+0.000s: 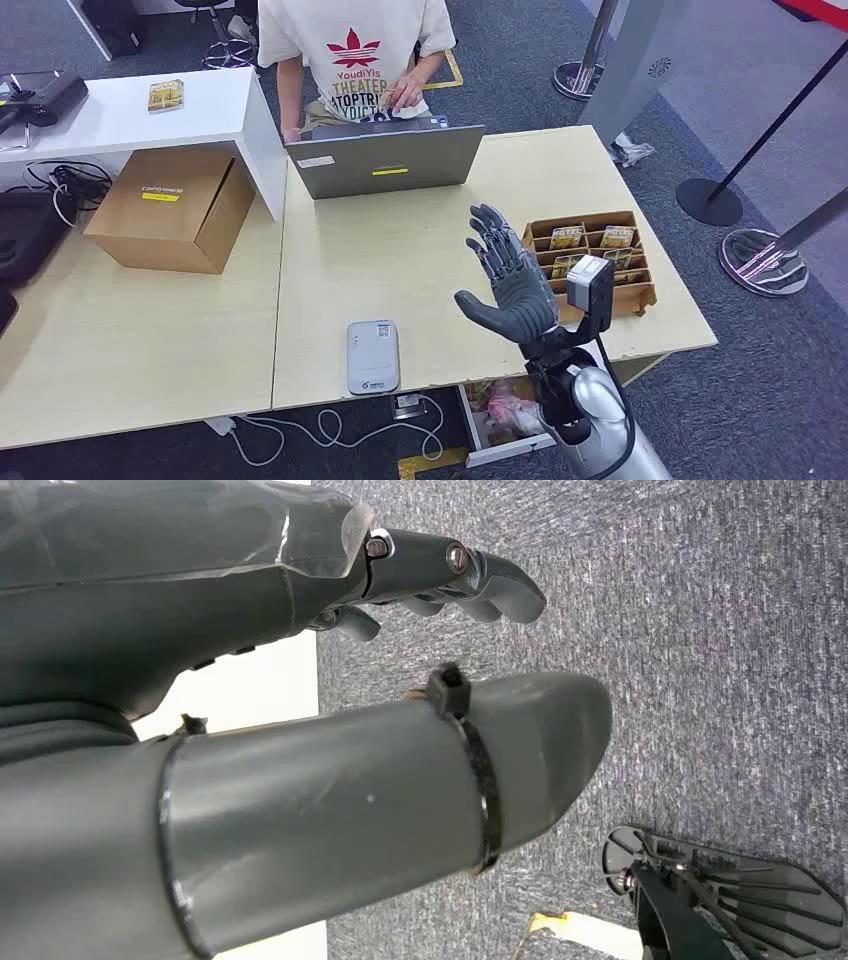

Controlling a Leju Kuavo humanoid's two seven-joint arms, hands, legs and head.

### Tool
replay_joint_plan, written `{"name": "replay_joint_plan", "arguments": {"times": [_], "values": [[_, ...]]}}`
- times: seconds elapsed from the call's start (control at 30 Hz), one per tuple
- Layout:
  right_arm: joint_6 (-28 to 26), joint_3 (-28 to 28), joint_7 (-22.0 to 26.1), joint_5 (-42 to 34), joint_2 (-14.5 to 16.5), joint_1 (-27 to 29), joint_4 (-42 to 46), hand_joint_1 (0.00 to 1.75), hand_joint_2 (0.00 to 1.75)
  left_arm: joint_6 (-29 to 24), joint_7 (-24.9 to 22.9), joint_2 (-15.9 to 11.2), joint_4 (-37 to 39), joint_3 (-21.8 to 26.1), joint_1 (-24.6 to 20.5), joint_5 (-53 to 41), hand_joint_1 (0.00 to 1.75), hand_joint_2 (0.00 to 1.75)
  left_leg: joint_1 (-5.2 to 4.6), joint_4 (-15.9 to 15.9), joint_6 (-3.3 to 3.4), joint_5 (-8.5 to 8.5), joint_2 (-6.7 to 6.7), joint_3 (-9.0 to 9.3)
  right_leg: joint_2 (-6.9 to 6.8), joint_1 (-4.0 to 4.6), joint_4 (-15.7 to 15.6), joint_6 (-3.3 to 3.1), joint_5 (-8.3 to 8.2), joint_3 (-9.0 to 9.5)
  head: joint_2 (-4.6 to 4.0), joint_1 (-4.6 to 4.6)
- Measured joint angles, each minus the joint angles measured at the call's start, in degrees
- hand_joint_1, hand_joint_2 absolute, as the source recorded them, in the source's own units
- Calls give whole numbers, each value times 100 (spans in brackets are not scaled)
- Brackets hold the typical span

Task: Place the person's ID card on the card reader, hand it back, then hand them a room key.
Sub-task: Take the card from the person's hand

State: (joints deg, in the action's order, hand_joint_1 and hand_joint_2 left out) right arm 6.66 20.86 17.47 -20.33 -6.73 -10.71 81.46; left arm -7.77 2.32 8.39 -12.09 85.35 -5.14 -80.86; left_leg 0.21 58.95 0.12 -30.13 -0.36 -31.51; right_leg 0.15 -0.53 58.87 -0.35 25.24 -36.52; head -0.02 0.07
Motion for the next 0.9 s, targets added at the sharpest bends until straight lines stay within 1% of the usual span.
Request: {"name": "replay_joint_plan", "arguments": {"times": [0.33,0.37,0.4,0.43,0.47,0.5,0.53,0.57,0.6,0.77,0.9], "values": [[-69,3,146,143,1,-63,-218,0,175,-17,13,14,2,0,2,103,0,0,0,0,0,0,0,0,0,0,0,0,0,0,0,0],[-73,2,168,143,1,-63,-239,5,175,-17,17,16,2,0,3,108,0,0,0,0,0,0,0,0,0,0,0,0,0,0,0,0],[-76,3,186,143,2,-63,-258,41,175,-18,22,16,2,0,3,112,0,0,0,0,0,0,0,0,0,0,0,0,0,0,0,0],[-78,3,200,142,4,-62,-274,81,175,-19,25,17,2,0,3,115,0,0,0,0,0,0,0,0,0,0,0,0,0,0,0,0],[-80,2,210,143,7,-62,-289,110,175,-19,29,18,2,0,4,116,0,0,0,0,0,0,0,0,0,0,0,0,0,0,0,0],[-83,3,220,144,13,-62,-303,105,175,-20,33,19,3,0,4,119,0,0,0,0,0,0,0,0,0,0,0,0,0,0,0,0],[-86,3,227,149,21,-63,-317,69,175,-22,36,20,3,0,5,123,0,0,0,0,0,0,0,-1,0,0,0,0,0,0,0,1],[-91,3,232,164,31,-65,-330,29,175,-25,41,22,4,0,6,130,0,0,0,0,0,0,0,-1,-1,0,0,0,0,0,0,1],[-97,3,238,191,40,-69,-342,0,175,-32,45,23,4,0,7,141,0,0,0,0,0,0,0,-1,-1,0,0,0,0,0,0,1],[-159,8,258,392,76,-131,-385,0,175,-61,60,32,5,0,12,179,0,0,0,0,0,0,0,0,-1,0,0,-1,0,0,0,0],[-324,10,320,669,91,-230,-426,0,175,-67,61,44,7,0,18,181,0,0,1,0,0,0,0,0,0,0,0,-1,0,0,0,0]]}}
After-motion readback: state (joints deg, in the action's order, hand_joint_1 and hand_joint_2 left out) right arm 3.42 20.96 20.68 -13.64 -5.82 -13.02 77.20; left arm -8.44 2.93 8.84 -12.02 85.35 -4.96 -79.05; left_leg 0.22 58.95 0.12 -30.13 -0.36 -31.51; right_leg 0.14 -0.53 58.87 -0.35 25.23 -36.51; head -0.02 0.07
